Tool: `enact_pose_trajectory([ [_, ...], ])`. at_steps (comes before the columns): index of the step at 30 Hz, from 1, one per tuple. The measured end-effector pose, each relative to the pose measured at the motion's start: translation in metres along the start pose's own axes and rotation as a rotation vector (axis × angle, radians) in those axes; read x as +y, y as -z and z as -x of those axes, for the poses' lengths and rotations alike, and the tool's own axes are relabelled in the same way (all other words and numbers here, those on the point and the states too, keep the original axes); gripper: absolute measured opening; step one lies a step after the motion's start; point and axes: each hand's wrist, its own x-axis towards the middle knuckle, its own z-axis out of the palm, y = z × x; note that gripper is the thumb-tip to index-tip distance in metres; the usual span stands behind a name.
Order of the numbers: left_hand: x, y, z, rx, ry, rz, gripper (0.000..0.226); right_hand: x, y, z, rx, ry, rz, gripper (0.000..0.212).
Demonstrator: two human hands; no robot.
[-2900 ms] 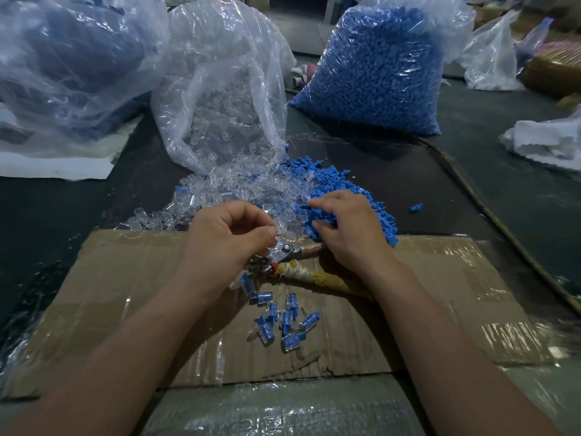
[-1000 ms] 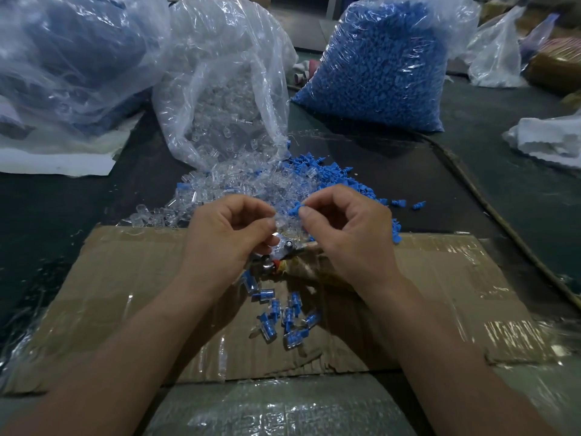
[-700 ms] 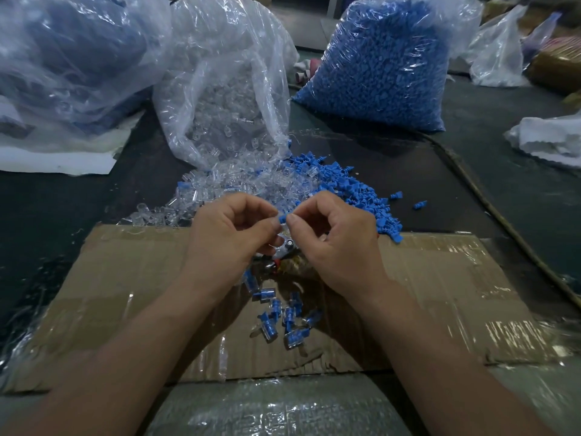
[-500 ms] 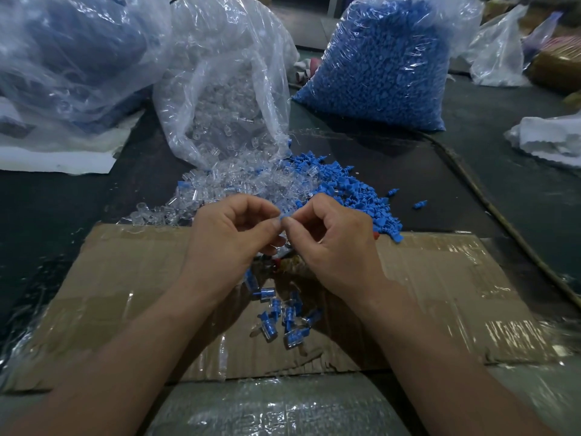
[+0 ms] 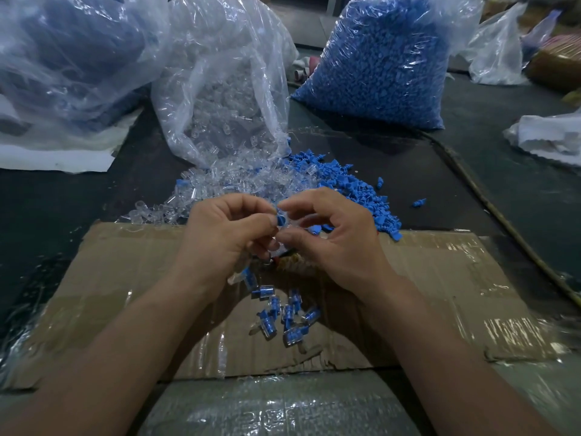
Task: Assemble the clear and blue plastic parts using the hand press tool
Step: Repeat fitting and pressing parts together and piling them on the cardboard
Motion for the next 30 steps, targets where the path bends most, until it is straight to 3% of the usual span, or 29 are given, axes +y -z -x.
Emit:
enact_pose_trajectory([
  [4, -0.0002, 0.0003, 0.0001, -0.006, 0.048, 0.042, 0.014, 0.0029, 0.0014, 0.0000, -0.038, 0.019, -0.038, 0.028],
  [10, -0.0019, 0.0011, -0.0020, -0.068, 0.067, 0.145, 0.016, 0.0042, 0.0035, 0.0009, 0.034, 0.110, 0.046, 0.023],
  [30, -0.0045, 0.0028, -0.0035, -0.110, 0.073, 0.122, 0.016, 0.0001, 0.0059, 0.0020, 0.063, 0.129, 0.179, 0.019],
])
